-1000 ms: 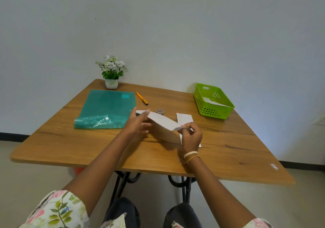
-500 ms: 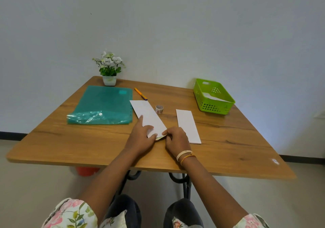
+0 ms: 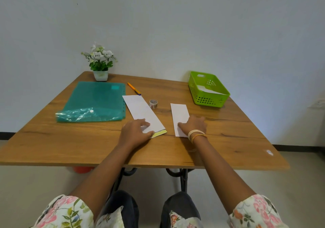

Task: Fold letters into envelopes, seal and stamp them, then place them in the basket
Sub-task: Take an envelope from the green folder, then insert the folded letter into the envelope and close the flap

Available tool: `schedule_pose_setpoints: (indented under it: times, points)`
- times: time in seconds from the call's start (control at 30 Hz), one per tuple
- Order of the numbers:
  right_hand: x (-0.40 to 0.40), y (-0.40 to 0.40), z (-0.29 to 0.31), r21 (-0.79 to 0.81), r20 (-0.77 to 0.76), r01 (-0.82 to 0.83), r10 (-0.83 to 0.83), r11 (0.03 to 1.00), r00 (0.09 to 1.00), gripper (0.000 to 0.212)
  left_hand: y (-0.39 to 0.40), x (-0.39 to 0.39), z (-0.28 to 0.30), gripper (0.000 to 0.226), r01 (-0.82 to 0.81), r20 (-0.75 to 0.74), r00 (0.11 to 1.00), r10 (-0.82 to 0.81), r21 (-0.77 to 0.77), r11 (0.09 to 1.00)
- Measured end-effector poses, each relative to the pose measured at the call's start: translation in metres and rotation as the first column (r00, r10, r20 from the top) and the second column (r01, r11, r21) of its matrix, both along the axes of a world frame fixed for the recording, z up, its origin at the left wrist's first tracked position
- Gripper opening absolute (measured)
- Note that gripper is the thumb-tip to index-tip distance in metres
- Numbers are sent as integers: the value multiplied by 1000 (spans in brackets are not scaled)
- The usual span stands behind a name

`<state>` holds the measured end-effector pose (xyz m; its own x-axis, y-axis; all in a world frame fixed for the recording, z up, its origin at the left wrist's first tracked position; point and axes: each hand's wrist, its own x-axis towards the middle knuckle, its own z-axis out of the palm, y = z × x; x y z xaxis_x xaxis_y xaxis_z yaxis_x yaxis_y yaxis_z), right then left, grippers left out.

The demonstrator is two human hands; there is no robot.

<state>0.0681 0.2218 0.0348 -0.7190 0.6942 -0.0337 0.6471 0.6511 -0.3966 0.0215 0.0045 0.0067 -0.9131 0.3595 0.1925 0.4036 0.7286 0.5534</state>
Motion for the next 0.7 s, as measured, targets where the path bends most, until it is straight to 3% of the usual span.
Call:
schedule_pose_setpoints:
  times: [0.1,0.2,0.3,0.43,0.57,0.7]
  points:
    - [-9,16,6,-81,99,36,-28,996,995,85,3,4,-1,39,0,-99,995,-4,-32,999]
    - [-14,16,12,-136,79,-8,19,991,997,79,8,9,1,31,34,-237,970,-45,-50,998]
    - [-15,13,13,-219,44,-2,12,976,999,73,11,10,1,25,69,-286,956,-72,-23,997]
    - [-13,10,13,-319,-33,-6,-4,948,999,70,8,9,0,23,54,-283,958,-45,24,998]
    - [-6,6,7,-355,-203,-71,-2,932,979,50,4,8,-3,22,84,-317,946,-61,61,995]
    - [7,2,11,-433,-339,-167,12,886,941,57,7,6,-1,6,89,-361,927,-101,-50,995]
